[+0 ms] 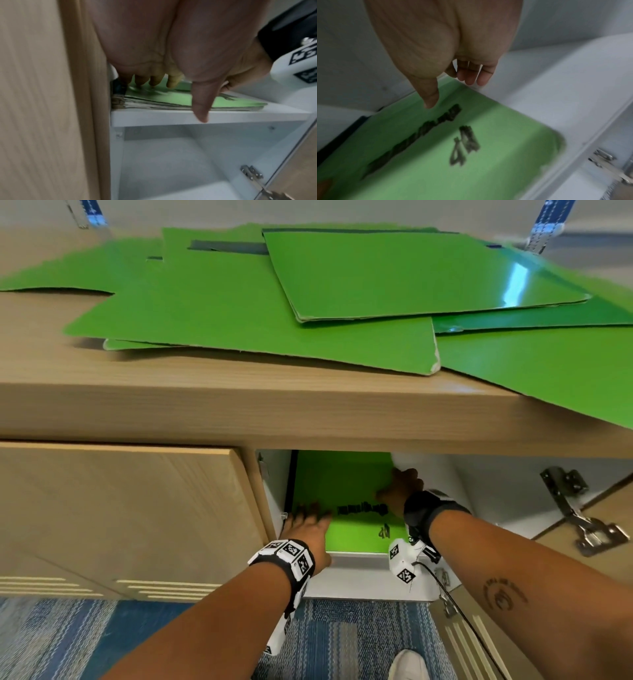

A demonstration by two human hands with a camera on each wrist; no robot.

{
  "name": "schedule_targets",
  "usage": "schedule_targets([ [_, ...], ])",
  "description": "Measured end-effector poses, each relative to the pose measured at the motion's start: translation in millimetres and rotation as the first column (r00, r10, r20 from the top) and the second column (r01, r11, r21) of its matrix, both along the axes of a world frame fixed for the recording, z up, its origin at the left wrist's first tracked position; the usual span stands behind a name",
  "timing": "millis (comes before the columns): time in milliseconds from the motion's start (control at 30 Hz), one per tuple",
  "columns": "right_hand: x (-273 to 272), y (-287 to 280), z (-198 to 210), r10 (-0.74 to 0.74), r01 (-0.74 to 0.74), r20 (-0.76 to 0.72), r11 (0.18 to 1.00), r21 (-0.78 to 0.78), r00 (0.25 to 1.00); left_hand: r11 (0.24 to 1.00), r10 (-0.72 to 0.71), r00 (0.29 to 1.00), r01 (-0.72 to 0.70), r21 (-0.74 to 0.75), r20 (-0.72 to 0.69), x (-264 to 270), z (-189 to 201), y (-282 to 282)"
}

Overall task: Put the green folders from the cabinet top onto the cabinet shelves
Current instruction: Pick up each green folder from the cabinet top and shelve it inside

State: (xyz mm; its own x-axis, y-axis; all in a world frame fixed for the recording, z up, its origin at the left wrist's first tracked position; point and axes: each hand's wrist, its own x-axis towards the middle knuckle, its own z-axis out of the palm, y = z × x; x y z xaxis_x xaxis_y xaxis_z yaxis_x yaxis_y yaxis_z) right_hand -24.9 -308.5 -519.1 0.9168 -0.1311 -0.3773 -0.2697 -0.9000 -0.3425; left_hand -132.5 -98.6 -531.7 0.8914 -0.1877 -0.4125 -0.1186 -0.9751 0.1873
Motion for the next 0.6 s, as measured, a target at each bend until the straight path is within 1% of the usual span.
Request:
schedule_targets([
  [100, -21.3, 15.5, 23.7, 0.083, -0.087, 0.153, 0.996, 0.023, 0.985, 0.996, 0.017, 0.997, -0.011, -0.086, 0.071, -10.7, 23.8, -5.9],
  [167, -40.5, 25.1, 45.5, 0.179, -0.199, 0.223, 0.978, 0.069, 0.958, 0.989, 0.037, 0.993, -0.020, -0.145, 0.108, -20.2, 47.5, -11.7],
  [267, -75.2, 35.5, 89.8, 0.291, -0.325, 0.265, 0.941, 0.097, 0.919, 0.976, 0.057, 0.983, -0.018, -0.216, 0.177, -35.7, 89.2, -19.1],
  [367, -116.2, 45.0, 143.5, 0.406, -0.443, 0.304, 0.894, 0.062, 0.862, 0.960, 0.063, 0.957, 0.019, -0.281, 0.282, -56.9, 142.8, -23.3],
  [433, -142.7, 51.3, 179.0, 0.455, -0.490, 0.321, 0.871, 0.032, 0.831, 0.954, 0.061, 0.937, 0.047, -0.296, 0.345, -73.2, 182.1, -23.3],
  [533, -173.0, 56.5, 222.6, 0.481, -0.519, 0.357, 0.855, 0.013, 0.801, 0.947, 0.065, 0.925, 0.061, -0.314, 0.375, -95.8, 232.5, -20.9],
  [600, -190.7, 59.9, 251.6, 0.514, -0.556, 0.382, 0.832, -0.002, 0.768, 0.941, 0.049, 0.927, 0.082, -0.329, 0.371, -109.5, 262.1, -18.1],
])
